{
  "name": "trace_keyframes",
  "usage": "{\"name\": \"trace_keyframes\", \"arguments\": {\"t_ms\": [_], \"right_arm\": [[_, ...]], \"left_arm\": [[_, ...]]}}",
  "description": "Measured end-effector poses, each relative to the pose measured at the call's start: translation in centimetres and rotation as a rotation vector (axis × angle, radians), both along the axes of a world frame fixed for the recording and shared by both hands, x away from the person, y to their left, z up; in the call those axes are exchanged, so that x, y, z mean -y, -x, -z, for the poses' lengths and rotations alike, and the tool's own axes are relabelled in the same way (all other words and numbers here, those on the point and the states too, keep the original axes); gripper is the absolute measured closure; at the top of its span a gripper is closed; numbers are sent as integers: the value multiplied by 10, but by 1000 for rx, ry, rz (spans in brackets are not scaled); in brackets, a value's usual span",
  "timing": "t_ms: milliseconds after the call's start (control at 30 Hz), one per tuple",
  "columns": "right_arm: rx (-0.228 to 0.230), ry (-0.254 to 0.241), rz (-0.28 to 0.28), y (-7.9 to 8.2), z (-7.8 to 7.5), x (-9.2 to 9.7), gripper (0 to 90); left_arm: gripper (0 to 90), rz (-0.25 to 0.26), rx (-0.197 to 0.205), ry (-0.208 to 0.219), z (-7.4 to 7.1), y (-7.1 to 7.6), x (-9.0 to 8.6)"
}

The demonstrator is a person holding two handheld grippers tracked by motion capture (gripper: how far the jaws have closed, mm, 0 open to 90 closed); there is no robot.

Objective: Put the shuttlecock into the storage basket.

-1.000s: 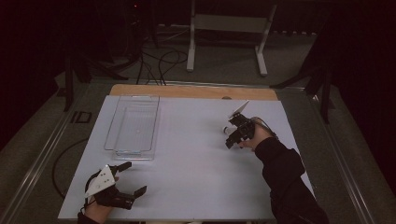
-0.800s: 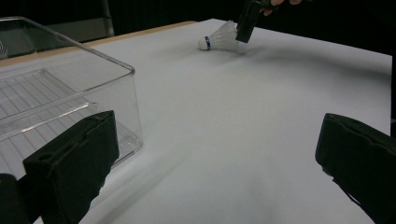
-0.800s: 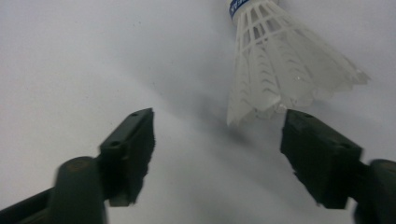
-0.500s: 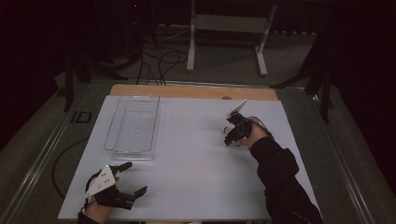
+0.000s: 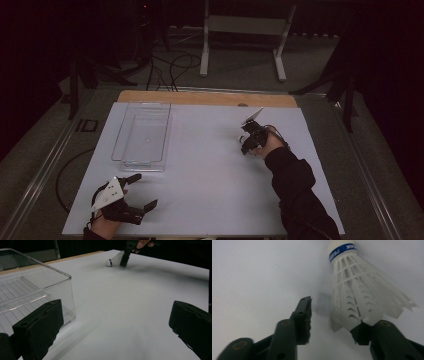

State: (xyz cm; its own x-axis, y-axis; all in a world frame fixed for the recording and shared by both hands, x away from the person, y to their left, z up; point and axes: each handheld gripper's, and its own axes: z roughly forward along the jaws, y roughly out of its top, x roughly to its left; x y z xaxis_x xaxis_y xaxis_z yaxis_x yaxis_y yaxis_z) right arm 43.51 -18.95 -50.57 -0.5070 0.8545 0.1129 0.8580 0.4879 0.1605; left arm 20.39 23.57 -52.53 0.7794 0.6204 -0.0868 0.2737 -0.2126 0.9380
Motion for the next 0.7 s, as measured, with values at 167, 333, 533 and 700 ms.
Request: {"name": "trace_keyframes", "arguments": {"t_ms": [167,333,533,700], "right_arm": [[2,15,-9,-1,2,-2,700],[11,29,-20,-2,1,-2,793],[13,39,-32,-4,-3,0,892],[20,45,-73,-3,-8,0,898]], "left_arm": [[2,0,-1,-1,0,0,0],[2,3,-2,-3,0,0,0],[2,4,-2,-6,0,0,0],[2,4,-1,-4,0,0,0]]}}
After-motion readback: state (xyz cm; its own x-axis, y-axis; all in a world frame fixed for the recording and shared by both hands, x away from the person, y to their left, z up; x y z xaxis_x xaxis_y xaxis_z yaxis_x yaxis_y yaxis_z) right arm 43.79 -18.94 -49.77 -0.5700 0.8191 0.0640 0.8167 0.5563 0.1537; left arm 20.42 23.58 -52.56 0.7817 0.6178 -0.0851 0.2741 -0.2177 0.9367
